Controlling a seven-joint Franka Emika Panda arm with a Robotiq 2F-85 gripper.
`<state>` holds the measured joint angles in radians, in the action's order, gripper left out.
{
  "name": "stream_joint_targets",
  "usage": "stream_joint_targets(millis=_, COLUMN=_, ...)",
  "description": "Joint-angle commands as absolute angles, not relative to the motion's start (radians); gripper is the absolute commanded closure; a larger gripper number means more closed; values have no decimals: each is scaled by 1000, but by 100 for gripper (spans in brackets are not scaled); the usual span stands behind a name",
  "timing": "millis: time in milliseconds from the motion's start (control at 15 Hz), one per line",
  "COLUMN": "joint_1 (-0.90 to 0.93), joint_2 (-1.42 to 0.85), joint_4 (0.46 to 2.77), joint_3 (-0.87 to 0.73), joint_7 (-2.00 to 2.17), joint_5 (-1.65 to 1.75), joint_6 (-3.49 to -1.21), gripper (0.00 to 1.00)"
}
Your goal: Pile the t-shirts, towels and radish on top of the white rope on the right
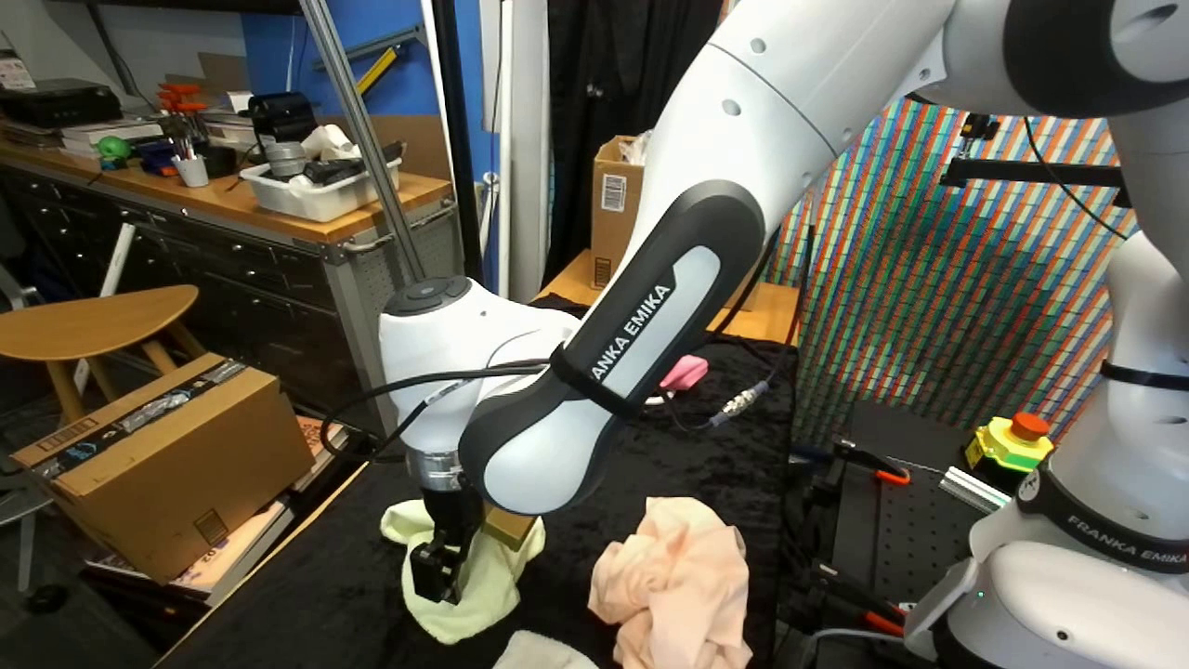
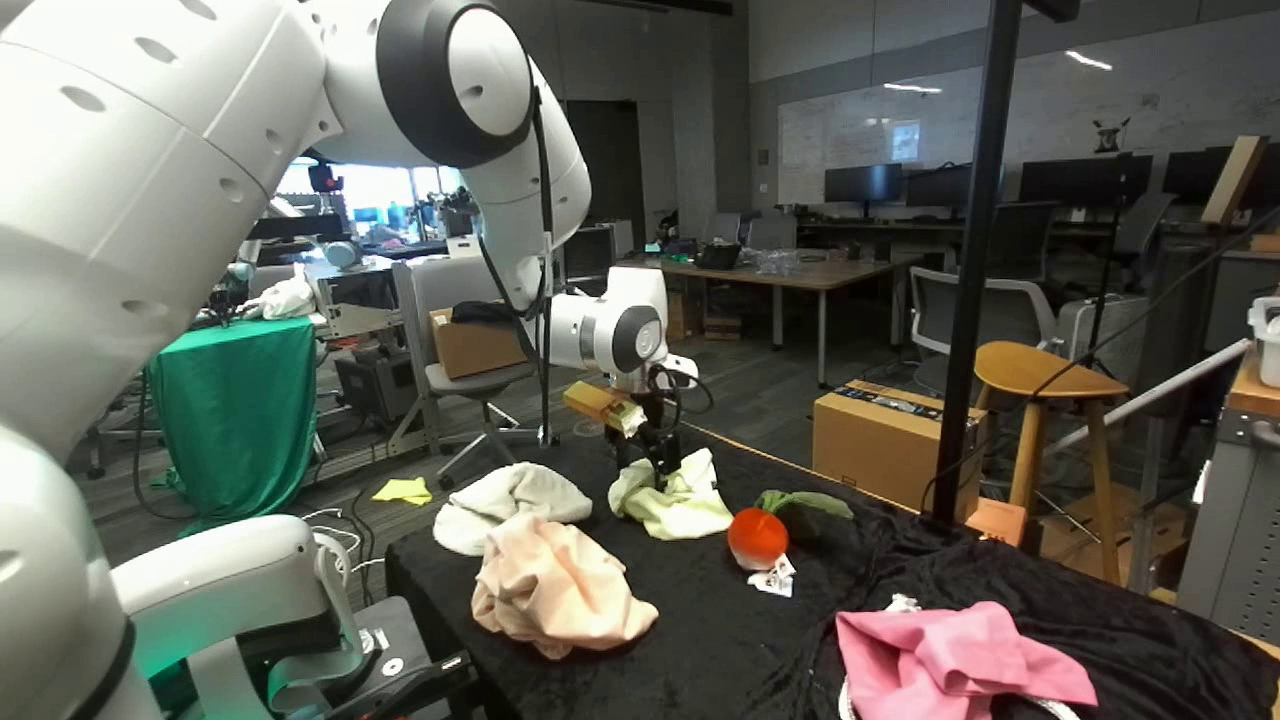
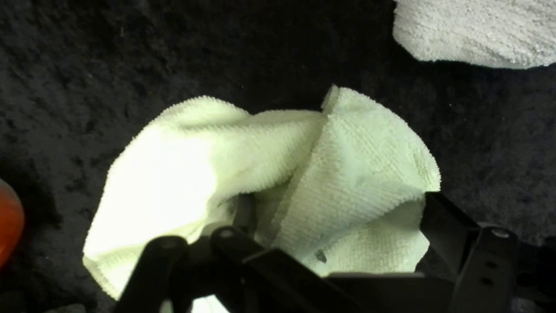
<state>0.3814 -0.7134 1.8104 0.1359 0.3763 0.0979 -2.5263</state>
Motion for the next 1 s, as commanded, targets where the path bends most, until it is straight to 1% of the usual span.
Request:
stream_joint_targets(millis=0, joint_1=406, joint_2=-727, joint_4=1789, joint_3=112, joint_7=363, joint_5=91, joint_6=-2517, gripper=29)
stream_joint_targets(millis=67, joint_1=409, joint_2=-727, joint_4=1790, joint_3=108, joint_7=364, joint_5=94, joint_6=-2520, gripper=30)
stream_joint_targets(millis=133, joint_1=409, joint_2=-725, joint_4=1794, joint_3=108, joint_7=363, joint_5=92, joint_6=-2523, gripper=36)
stream_joint_targets(millis=200, joint_1=410, joint_2=-724, joint_4=1795, joint_3=107, joint_7=365, joint_5=91, joint_6=-2523, gripper=47)
stream_joint_targets(millis=467, joint_1=415, joint_2=-711, joint_4=1806, joint_3=106, joint_7=366, joint_5=94, joint_6=-2523, gripper=76)
stream_joint_targets(millis=533, joint_1=418, joint_2=-705, joint_4=1811, joint_3=104, joint_7=363, joint_5=100, joint_6=-2522, gripper=85)
stream_joint_targets(millis=667, joint_1=427, joint_2=-693, joint_4=1821, joint_3=97, joint_7=368, joint_5=110, joint_6=-2526, gripper=96)
stream_joint_targets(millis=867, joint_1=456, joint_2=-662, joint_4=1845, joint_3=69, joint_7=384, joint_5=148, joint_6=-2530, gripper=97)
stream_joint_targets(millis=933, joint_1=471, joint_2=-646, joint_4=1859, joint_3=53, joint_7=394, joint_5=168, joint_6=-2535, gripper=93)
